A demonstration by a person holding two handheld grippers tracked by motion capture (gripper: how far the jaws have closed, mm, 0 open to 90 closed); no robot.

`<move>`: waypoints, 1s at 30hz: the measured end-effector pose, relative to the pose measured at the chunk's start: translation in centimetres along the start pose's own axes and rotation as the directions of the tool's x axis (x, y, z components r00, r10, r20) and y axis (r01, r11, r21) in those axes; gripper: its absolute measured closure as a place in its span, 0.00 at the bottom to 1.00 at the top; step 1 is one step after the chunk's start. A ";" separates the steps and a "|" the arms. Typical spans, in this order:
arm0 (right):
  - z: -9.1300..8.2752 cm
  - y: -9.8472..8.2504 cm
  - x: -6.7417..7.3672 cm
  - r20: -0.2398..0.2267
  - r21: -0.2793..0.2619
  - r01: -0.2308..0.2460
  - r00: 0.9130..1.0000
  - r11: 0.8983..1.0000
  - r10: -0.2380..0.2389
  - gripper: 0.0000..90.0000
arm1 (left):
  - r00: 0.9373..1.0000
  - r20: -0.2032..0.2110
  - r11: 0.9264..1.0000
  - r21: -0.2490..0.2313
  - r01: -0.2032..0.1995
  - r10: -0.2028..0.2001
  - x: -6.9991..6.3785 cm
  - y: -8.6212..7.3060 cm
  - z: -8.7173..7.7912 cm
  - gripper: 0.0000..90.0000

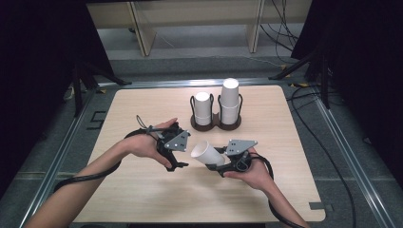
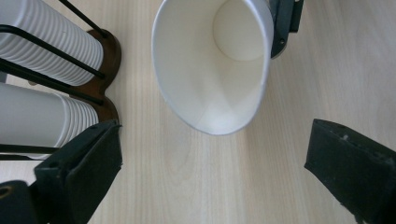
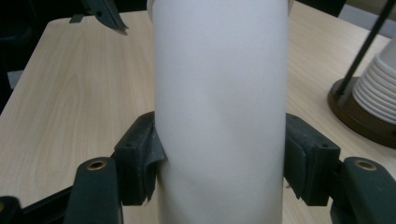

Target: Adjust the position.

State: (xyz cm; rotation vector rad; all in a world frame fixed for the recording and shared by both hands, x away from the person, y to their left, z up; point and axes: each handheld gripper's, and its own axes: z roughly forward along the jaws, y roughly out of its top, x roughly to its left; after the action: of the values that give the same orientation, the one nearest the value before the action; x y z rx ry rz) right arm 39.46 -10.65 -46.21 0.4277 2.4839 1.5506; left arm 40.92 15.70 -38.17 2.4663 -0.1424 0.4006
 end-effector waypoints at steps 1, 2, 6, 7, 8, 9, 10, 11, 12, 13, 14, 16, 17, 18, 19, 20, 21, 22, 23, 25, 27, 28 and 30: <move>-0.2 -0.1 0.0 0.006 -0.017 0.007 1.000 1.000 -0.007 0.40 | 1.000 -0.007 1.000 -0.017 0.012 -0.012 -0.1 -0.2 0.0 0.03; -0.5 -0.2 0.0 0.010 -0.025 0.002 1.000 1.000 -0.002 0.40 | 1.000 -0.018 0.999 -0.030 0.022 -0.022 -0.2 -0.3 0.0 0.03; -1.4 -0.7 0.3 0.012 -0.074 -0.020 1.000 0.997 0.021 0.40 | 0.995 -0.054 0.991 -0.111 0.077 -0.083 -0.6 -1.1 -0.1 0.03; -1.7 -0.8 0.4 0.021 -0.084 -0.021 1.000 0.996 0.023 0.40 | 0.993 -0.059 0.987 -0.125 0.096 -0.104 -0.8 -1.2 -0.1 0.03; -1.8 -0.9 0.4 0.015 -0.097 -0.035 0.999 0.995 0.037 0.40 | 0.990 -0.074 0.986 -0.128 0.107 -0.117 -0.9 -1.5 -0.3 0.03; -2.1 -1.1 0.4 0.029 -0.125 -0.022 0.999 0.992 0.026 0.40 | 0.987 -0.080 0.981 -0.145 0.126 -0.138 -0.9 -1.7 -0.3 0.03; -2.3 -1.3 0.5 0.036 -0.133 -0.042 0.998 0.990 0.047 0.40 | 0.980 -0.085 0.972 -0.171 0.164 -0.180 -1.2 -2.0 -0.3 0.03; -2.6 -1.5 0.5 0.032 -0.135 -0.047 0.998 0.990 0.052 0.40 | 0.976 -0.092 0.965 -0.190 0.179 -0.199 -1.2 -2.3 -0.4 0.03; -2.8 -1.6 0.5 0.032 -0.147 -0.050 0.998 0.988 0.056 0.40 | 0.971 -0.099 0.958 -0.211 0.193 -0.217 -1.3 -2.6 -0.4 0.03; -3.0 -1.8 0.6 0.043 -0.151 -0.065 0.997 0.986 0.072 0.40 | 0.968 -0.109 0.955 -0.223 0.197 -0.225 -1.3 -2.9 -0.4 0.03; -3.1 -1.9 0.4 0.046 -0.162 -0.048 0.997 0.986 0.056 0.40 | 0.961 -0.125 0.945 -0.250 0.211 -0.247 -1.5 -3.2 -0.4 0.03; -3.6 -2.2 0.6 0.050 -0.183 -0.089 0.994 0.979 0.100 0.40 | 0.950 -0.139 0.931 -0.280 0.234 -0.281 -1.8 -3.8 -0.6 0.03; -3.8 -2.3 0.6 0.051 -0.191 -0.096 0.993 0.977 0.107 0.40 | 0.941 -0.146 0.923 -0.290 0.255 -0.306 -2.1 -4.1 -0.7 0.03; -4.0 -2.4 0.5 0.060 -0.197 -0.077 0.994 0.977 0.091 0.40 | 0.934 -0.147 0.913 -0.307 0.269 -0.325 -2.3 -4.4 -0.7 0.03; -4.2 -2.5 0.5 0.054 -0.208 -0.093 0.993 0.974 0.106 0.40 | 0.927 -0.156 0.904 -0.323 0.279 -0.342 -2.5 -4.8 -0.8 0.03; -4.4 -2.6 0.6 0.065 -0.212 -0.095 0.992 0.973 0.111 0.40 | 0.916 -0.157 0.889 -0.346 0.299 -0.369 -2.8 -5.1 -0.8 0.03; -4.4 -2.8 0.5 0.058 -0.230 -0.095 0.992 0.969 0.111 0.40 | 0.908 -0.154 0.874 -0.373 0.312 -0.389 -3.0 -5.4 -0.8 0.03; -4.7 -2.9 0.7 0.060 -0.216 -0.126 0.988 0.968 0.142 0.40 | 0.898 -0.153 0.859 -0.393 0.328 -0.412 -3.2 -5.7 -0.9 0.03; -4.7 -3.0 0.7 0.056 -0.240 -0.122 0.989 0.963 0.139 0.40 | 0.891 -0.152 0.849 -0.407 0.337 -0.427 -3.4 -5.9 -0.9 0.03; -5.1 -3.2 0.9 0.055 -0.228 -0.137 0.987 0.964 0.153 0.40 | 0.866 -0.166 0.822 -0.438 0.365 -0.473 -4.0 -6.6 -1.0 0.03; -5.4 -3.5 1.0 0.060 -0.218 -0.155 0.983 0.964 0.171 0.40 | 0.837 -0.172 0.792 -0.465 0.396 -0.520 -4.5 -7.2 -1.0 0.03; -5.6 -3.6 1.0 0.045 -0.237 -0.160 0.984 0.958 0.175 0.40 | 0.835 -0.174 0.783 -0.487 0.388 -0.522 -4.6 -7.4 -0.8 0.03; -5.8 -3.8 1.0 0.040 -0.269 -0.170 0.982 0.948 0.187 0.40 | 0.807 -0.169 0.758 -0.493 0.427 -0.565 -5.2 -7.9 -0.9 0.03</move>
State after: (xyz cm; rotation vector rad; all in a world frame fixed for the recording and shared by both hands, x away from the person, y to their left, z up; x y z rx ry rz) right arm 36.16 -16.81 -47.09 0.6619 2.1986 1.8734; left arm 37.28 22.60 -43.64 1.8637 0.5132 0.4507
